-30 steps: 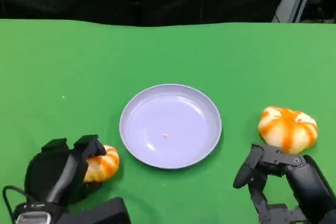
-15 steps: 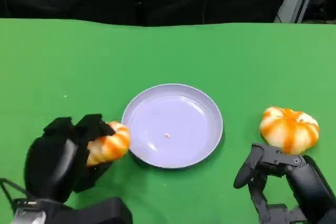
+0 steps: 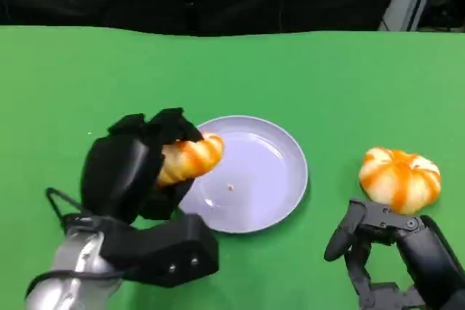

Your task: Grasp the bread from the table and place it into the plate.

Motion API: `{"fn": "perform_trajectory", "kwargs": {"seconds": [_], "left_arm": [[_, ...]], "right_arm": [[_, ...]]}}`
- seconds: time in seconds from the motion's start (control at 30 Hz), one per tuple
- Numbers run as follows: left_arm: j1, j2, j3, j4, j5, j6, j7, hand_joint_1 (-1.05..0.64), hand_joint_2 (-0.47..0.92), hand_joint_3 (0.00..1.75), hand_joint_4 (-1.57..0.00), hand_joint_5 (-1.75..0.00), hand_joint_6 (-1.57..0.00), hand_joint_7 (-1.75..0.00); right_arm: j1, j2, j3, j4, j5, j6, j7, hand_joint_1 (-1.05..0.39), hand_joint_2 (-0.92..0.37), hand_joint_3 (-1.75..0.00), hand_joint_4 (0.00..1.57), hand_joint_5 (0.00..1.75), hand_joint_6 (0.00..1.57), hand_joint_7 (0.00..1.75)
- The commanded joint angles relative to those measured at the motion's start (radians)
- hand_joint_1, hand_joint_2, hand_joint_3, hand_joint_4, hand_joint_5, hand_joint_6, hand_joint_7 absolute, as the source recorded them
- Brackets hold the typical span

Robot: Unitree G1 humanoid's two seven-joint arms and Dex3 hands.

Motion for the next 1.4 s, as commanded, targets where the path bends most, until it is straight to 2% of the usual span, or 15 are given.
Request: {"fn": "perform_trajectory", "kwargs": {"seconds": [0.03, 0.13, 0.2, 0.23, 0.27, 0.3, 0.37, 0.5, 0.6, 0.77, 1.03, 1.17, 1.3, 1.37, 1.4], "left_arm": [[-0.094, -0.026, -0.028, 0.107, -0.008, -0.008, -0.022, -0.15, 0.36, 1.27, -0.84, -1.75, -0.77, -1.44], [-0.156, -0.053, -0.041, 0.2, -0.023, -0.025, -0.026, -0.13, 0.39, 1.21, -0.8, -1.75, -0.73, -1.44], [-0.178, -0.07, -0.045, 0.221, -0.041, -0.001, -0.062, -0.17, 0.52, 1.01, -0.68, -1.75, -0.68, -1.25], [-0.188, -0.074, -0.05, 0.226, -0.045, 0.015, -0.088, -0.18, 0.6, 0.87, -0.63, -1.61, -0.64, -1.09], [-0.195, -0.075, -0.054, 0.229, -0.047, 0.027, -0.106, -0.21, 0.73, 0.59, -0.58, -1.29, -0.61, -0.77], [-0.202, -0.071, -0.067, 0.231, -0.034, 0.039, -0.121, -0.23, 0.81, 0.42, -0.58, -1.16, -0.63, -0.6], [-0.207, -0.058, -0.094, 0.218, -0.004, 0.077, -0.168, -0.38, 0.9, 0.21, -0.4, -0.68, -0.49, -0.21], [-0.21, -0.026, -0.145, 0.17, 0.042, 0.172, -0.311, -0.69, 0.92, 0.2, -0.06, -0.28, -0.22, -0.02], [-0.201, -0.011, -0.159, 0.13, 0.041, 0.228, -0.411, -0.85, 0.92, 0.31, -0.01, -0.06, -0.07, -0.01], [-0.174, 0.027, -0.153, 0.065, 0.02, 0.268, -0.517, -0.94, 0.92, 0.55, 0.0, 0.0, -0.02, -0.01], [-0.068, 0.11, -0.08, -0.096, -0.055, 0.224, -0.544, -0.93, 0.92, 0.56, -0.02, -0.01, -0.05, -0.02], [0.049, 0.108, 0.036, -0.15, -0.194, 0.094, -0.463, -0.76, 0.92, 0.43, -0.14, -0.08, -0.17, -0.07], [0.157, 0.08, 0.128, -0.126, -0.325, -0.099, -0.366, -0.46, 0.92, 0.3, -0.36, -0.23, -0.4, -0.13], [0.187, 0.074, 0.148, -0.117, -0.356, -0.159, -0.349, -0.43, 0.92, 0.29, -0.38, -0.25, -0.42, -0.14], [0.202, 0.071, 0.158, -0.111, -0.366, -0.191, -0.338, -0.42, 0.92, 0.29, -0.41, -0.36, -0.5, -0.12]], "right_arm": [[0.004, -0.013, -0.007, 0.001, 0.007, -0.012, -0.001, 0.12, -0.31, -1.47, 0.84, 1.62, 0.8, 1.32], [0.008, -0.01, -0.004, -0.009, 0.005, 0.0, 0.0, 0.11, -0.3, -1.46, 0.84, 1.62, 0.8, 1.32], [0.011, -0.006, -0.002, -0.014, 0.009, 0.003, 0.0, 0.12, -0.31, -1.44, 0.83, 1.63, 0.79, 1.32], [0.012, -0.006, -0.001, -0.016, 0.009, 0.005, 0.0, 0.12, -0.32, -1.44, 0.83, 1.63, 0.79, 1.32], [0.013, -0.005, 0.0, -0.018, 0.008, 0.007, 0.0, 0.12, -0.32, -1.44, 0.83, 1.63, 0.79, 1.32], [0.012, -0.006, 0.001, -0.018, 0.005, 0.007, 0.0, 0.12, -0.32, -1.44, 0.83, 1.63, 0.79, 1.32], [0.011, -0.009, 0.001, -0.018, -0.002, 0.003, -0.001, 0.12, -0.31, -1.45, 0.83, 1.64, 0.8, 1.33], [0.011, -0.007, 0.001, -0.017, -0.003, -0.001, -0.005, 0.13, -0.31, -1.46, 0.84, 1.64, 0.8, 1.33], [0.012, -0.009, 0.001, -0.021, -0.001, 0.007, 0.0, 0.11, -0.31, -1.45, 0.85, 1.65, 0.8, 1.34], [0.013, -0.013, 0.0, -0.02, 0.006, 0.006, 0.006, 0.1, -0.31, -1.46, 0.84, 1.66, 0.8, 1.34], [0.018, -0.009, 0.001, -0.024, 0.003, 0.012, 0.003, 0.09, -0.32, -1.45, 0.83, 1.66, 0.8, 1.34], [0.02, -0.008, 0.001, -0.031, -0.001, 0.015, 0.0, 0.09, -0.32, -1.45, 0.82, 1.65, 0.79, 1.34], [0.021, -0.008, 0.001, -0.037, 0.005, 0.018, 0.003, 0.09, -0.32, -1.45, 0.82, 1.63, 0.79, 1.34], [0.021, -0.009, 0.001, -0.04, 0.01, 0.021, 0.006, 0.09, -0.32, -1.46, 0.82, 1.63, 0.79, 1.34], [0.021, -0.009, 0.001, -0.04, 0.013, 0.021, 0.008, 0.09, -0.31, -1.46, 0.82, 1.63, 0.79, 1.34]]}}
